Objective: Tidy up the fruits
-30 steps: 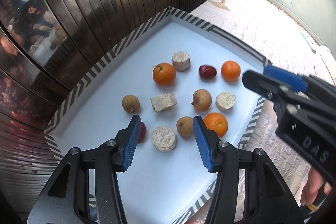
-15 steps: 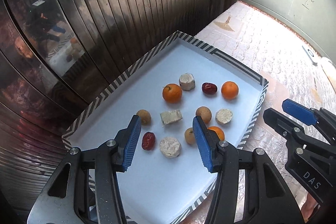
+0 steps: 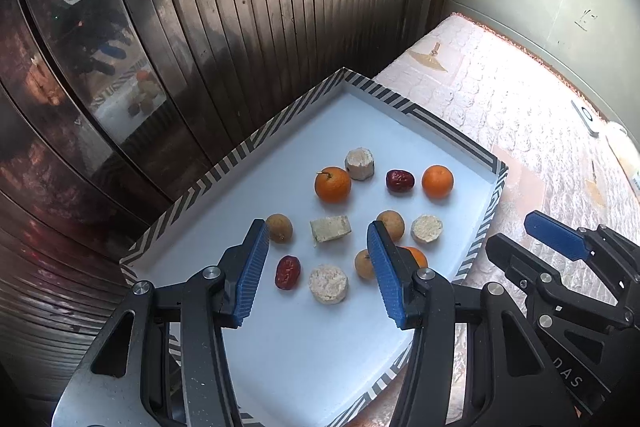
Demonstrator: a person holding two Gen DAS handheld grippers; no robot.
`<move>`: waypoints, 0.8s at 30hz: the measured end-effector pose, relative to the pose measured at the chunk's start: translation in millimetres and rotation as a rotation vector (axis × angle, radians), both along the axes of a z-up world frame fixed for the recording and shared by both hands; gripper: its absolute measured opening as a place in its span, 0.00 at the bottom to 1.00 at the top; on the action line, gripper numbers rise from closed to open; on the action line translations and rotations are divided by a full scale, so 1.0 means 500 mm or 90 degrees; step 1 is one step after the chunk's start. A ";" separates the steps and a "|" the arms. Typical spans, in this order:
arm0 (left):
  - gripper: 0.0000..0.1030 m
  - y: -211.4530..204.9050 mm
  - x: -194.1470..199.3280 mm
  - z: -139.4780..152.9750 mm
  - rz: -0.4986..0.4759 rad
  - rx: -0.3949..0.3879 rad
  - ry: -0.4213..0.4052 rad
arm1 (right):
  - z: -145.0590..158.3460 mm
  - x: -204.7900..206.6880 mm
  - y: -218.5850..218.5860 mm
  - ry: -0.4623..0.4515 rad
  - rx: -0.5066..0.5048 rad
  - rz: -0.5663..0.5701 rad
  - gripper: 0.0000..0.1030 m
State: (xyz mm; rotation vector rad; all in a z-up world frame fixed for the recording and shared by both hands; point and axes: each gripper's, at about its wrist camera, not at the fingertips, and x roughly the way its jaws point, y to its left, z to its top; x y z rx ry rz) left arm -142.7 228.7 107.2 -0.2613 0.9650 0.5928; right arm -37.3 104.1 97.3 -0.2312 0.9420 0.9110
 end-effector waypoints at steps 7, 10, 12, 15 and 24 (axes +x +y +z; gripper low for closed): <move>0.50 0.002 -0.001 0.000 0.007 -0.002 -0.001 | -0.004 -0.005 0.015 -0.001 -0.010 0.017 0.42; 0.50 0.001 0.000 -0.001 0.007 0.000 0.001 | -0.004 -0.004 0.016 -0.003 -0.012 0.019 0.42; 0.50 0.001 0.000 -0.001 0.007 0.001 0.002 | -0.004 0.000 0.012 -0.002 -0.010 0.016 0.42; 0.50 0.002 0.002 -0.002 0.003 -0.003 0.002 | -0.005 0.001 0.011 0.001 -0.009 0.015 0.42; 0.50 0.007 0.008 -0.002 -0.003 -0.004 0.002 | -0.012 0.002 0.019 0.006 -0.012 0.021 0.42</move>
